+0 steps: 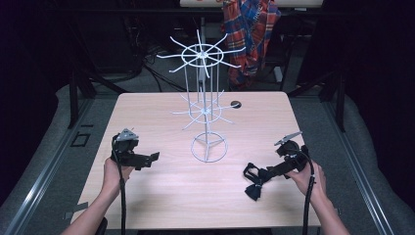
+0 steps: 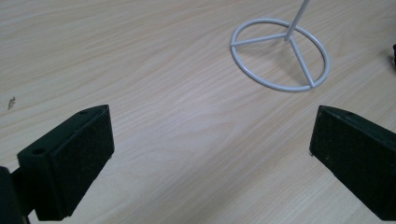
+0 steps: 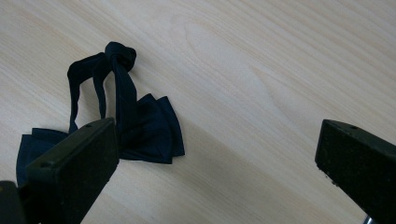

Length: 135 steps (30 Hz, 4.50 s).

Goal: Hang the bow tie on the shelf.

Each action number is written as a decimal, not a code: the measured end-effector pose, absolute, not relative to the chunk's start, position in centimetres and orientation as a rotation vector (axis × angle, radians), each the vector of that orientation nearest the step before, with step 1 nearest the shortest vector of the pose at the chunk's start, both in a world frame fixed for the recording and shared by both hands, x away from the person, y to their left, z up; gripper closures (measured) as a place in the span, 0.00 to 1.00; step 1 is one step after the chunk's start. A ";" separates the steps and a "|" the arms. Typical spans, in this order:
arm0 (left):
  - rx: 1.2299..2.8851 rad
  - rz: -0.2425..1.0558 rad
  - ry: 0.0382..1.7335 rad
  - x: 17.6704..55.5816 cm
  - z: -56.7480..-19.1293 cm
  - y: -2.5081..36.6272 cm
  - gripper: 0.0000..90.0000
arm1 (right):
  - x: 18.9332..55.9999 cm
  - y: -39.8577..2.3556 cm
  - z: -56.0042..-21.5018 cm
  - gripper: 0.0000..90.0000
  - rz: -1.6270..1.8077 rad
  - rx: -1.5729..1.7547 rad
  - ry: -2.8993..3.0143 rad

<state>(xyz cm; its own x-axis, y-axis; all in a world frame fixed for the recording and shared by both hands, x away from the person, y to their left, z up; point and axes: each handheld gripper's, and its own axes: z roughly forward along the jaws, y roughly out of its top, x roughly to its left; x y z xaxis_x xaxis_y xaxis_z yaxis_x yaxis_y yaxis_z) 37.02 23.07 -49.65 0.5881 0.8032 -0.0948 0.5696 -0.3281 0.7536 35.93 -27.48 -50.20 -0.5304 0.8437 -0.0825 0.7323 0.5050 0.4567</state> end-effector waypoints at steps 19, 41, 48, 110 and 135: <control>2.054 0.361 1.109 36.9 -49.8 23.5 0.00 | 36.1 -25.7 -49.9 0.00 0.574 1.243 2.518; 2.082 0.313 1.062 36.8 -49.8 23.1 0.00 | 36.2 -24.4 -50.4 0.00 0.587 1.202 2.590; 2.082 0.313 1.061 36.7 -49.7 23.1 0.00 | 35.8 -23.3 -50.4 0.00 0.576 1.164 2.639; 2.127 0.276 1.065 36.9 -50.0 22.9 0.02 | 35.9 -21.2 -53.9 0.78 0.360 1.230 2.770; 2.134 0.268 1.062 36.9 -50.0 22.8 0.02 | 35.4 -22.1 -51.5 0.94 0.523 1.185 2.646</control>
<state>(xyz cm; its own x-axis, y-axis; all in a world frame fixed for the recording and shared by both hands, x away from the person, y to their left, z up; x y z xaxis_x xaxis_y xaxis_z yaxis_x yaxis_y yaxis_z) 36.89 22.81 -50.04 0.6379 0.7596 -0.1266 0.6084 -0.3963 0.6876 35.42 -22.12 -51.52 -0.6605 0.7501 -0.0325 0.6813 0.6170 0.3939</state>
